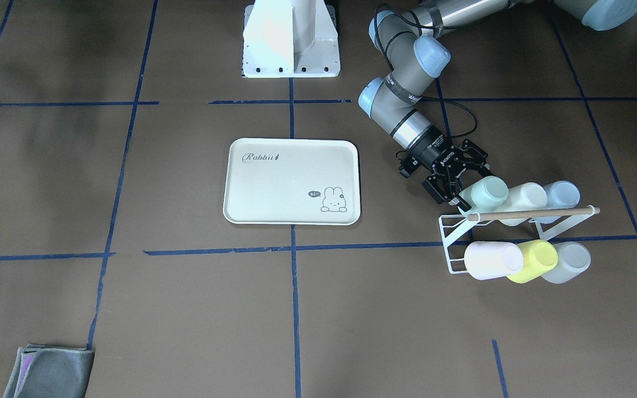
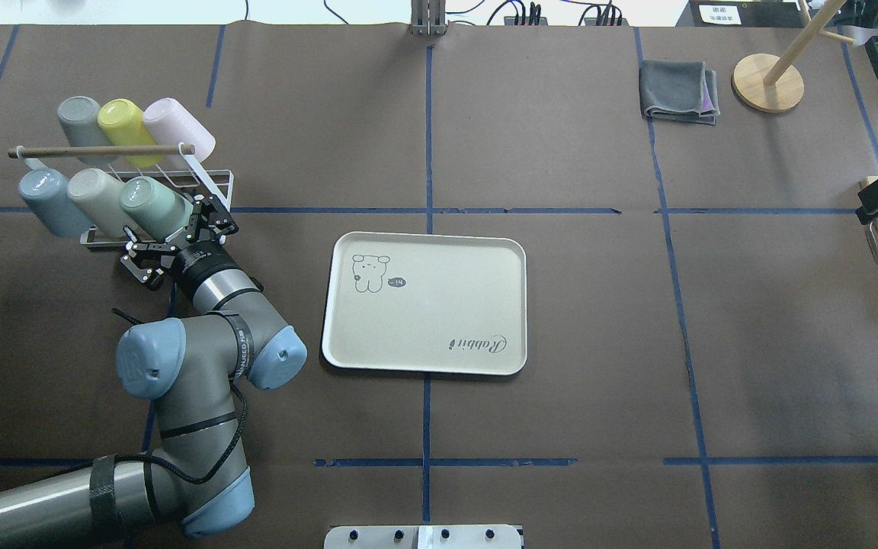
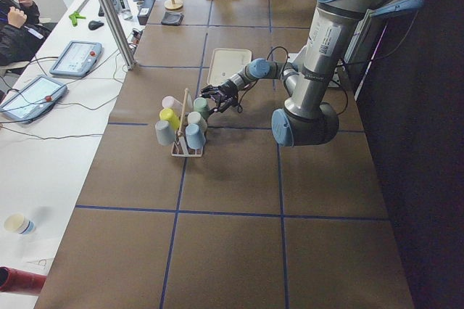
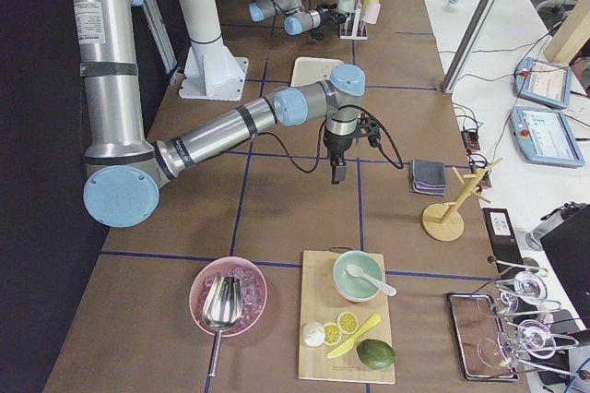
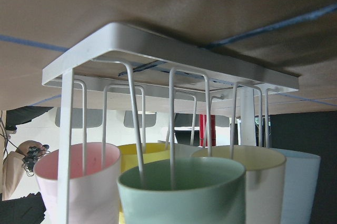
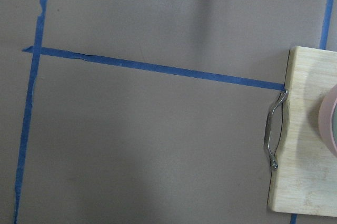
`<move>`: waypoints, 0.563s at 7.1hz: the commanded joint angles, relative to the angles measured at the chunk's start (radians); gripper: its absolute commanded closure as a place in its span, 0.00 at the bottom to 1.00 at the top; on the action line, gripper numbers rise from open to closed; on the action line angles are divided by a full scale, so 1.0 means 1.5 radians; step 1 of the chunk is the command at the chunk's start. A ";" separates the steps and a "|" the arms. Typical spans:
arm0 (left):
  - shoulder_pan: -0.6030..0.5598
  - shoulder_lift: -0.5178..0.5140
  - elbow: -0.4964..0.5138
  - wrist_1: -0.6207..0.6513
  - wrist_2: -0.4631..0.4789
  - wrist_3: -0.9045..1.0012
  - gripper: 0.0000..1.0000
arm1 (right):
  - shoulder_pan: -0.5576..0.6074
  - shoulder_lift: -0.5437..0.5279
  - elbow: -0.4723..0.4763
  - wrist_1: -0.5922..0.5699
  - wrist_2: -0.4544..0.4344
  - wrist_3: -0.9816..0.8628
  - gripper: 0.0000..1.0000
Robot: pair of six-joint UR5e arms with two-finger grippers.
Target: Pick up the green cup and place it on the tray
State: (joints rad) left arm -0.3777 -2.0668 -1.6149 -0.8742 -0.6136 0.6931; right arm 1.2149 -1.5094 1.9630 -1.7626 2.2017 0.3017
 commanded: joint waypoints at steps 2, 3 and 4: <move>-0.013 0.005 0.003 -0.044 0.000 0.000 0.02 | 0.000 0.000 -0.001 0.000 0.001 -0.001 0.00; -0.013 0.007 0.003 -0.060 -0.001 0.002 0.02 | 0.000 0.000 -0.002 0.000 0.001 -0.001 0.00; -0.012 0.007 0.004 -0.060 -0.001 0.003 0.02 | 0.000 0.000 -0.004 0.000 0.000 -0.001 0.00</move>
State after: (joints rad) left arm -0.3958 -2.0583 -1.6102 -0.9501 -0.6146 0.6954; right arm 1.2149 -1.5094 1.9600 -1.7625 2.2025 0.3007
